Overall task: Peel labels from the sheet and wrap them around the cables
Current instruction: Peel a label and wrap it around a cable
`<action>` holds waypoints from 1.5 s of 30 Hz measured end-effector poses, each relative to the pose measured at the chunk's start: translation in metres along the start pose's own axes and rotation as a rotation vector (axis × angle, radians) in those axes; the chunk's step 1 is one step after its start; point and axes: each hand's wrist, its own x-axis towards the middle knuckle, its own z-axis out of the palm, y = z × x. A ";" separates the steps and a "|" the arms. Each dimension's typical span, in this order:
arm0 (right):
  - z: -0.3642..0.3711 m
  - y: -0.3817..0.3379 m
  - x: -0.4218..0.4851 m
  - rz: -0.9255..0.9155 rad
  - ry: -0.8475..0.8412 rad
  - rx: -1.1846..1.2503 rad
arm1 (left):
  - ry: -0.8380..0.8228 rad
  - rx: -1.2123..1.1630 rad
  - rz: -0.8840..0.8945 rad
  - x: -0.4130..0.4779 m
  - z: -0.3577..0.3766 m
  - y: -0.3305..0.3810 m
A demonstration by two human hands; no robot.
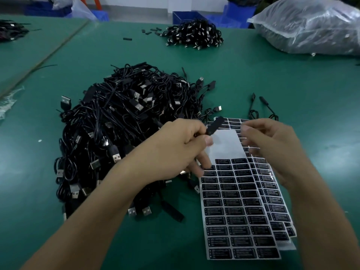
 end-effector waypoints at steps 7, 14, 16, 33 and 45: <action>0.004 -0.002 -0.009 0.167 -0.053 -0.551 | -0.050 -0.614 -0.005 -0.020 -0.020 0.026; 0.019 -0.003 -0.014 0.162 -0.063 -0.496 | 0.036 -0.192 -0.198 0.006 0.012 -0.005; 0.017 -0.002 -0.013 0.160 -0.069 -0.350 | 0.073 -0.020 -0.167 0.014 0.021 -0.016; 0.012 0.012 -0.020 -0.065 0.054 -0.609 | 0.247 0.130 -0.070 0.025 0.041 -0.047; 0.011 0.012 -0.017 0.130 0.124 -0.228 | 0.328 0.391 -0.072 0.022 0.044 -0.045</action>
